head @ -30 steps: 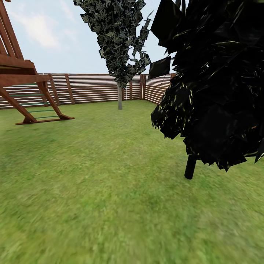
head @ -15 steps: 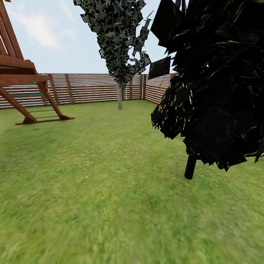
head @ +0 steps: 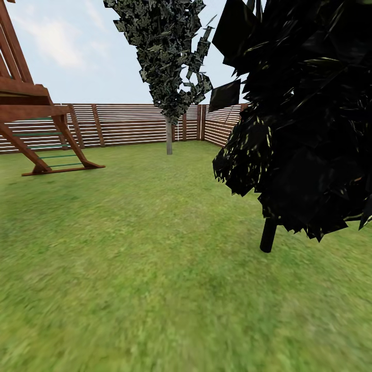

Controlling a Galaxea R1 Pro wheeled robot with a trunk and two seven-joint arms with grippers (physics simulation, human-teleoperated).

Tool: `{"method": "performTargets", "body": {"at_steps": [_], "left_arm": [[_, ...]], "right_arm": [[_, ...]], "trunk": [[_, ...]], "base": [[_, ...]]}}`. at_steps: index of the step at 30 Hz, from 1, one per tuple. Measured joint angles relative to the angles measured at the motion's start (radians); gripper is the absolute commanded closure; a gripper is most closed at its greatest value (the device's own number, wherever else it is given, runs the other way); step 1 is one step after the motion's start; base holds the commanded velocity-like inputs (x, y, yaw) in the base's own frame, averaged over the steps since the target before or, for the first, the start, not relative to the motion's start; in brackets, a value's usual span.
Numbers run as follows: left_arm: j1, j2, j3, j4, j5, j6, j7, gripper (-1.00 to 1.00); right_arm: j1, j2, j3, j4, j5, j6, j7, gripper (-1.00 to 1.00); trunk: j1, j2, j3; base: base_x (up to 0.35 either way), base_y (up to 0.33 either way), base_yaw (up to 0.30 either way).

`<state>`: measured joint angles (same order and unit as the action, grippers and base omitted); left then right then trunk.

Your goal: Take the three Easter eggs out of the wicker basket on the lawn in the garden, then place them on the lawn next to a single tree (choose any tree) so that all three eggs are next to the same tree and none are left in the basket.

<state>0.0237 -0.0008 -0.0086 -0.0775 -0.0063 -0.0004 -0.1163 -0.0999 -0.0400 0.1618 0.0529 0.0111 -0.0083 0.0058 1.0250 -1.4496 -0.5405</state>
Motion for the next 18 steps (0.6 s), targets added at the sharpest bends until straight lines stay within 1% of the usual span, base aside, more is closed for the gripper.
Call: {"method": "performTargets", "body": {"at_steps": [18], "left_arm": [[0.000, -0.001, 0.000, 0.000, 0.000, 0.000, 0.000, -1.00]], "right_arm": [[0.000, 0.000, 0.000, 0.000, 0.000, 0.000, 0.000, -1.00]], "trunk": [[0.000, 0.000, 0.000]], "base": [[0.000, 0.000, 0.000]]}}
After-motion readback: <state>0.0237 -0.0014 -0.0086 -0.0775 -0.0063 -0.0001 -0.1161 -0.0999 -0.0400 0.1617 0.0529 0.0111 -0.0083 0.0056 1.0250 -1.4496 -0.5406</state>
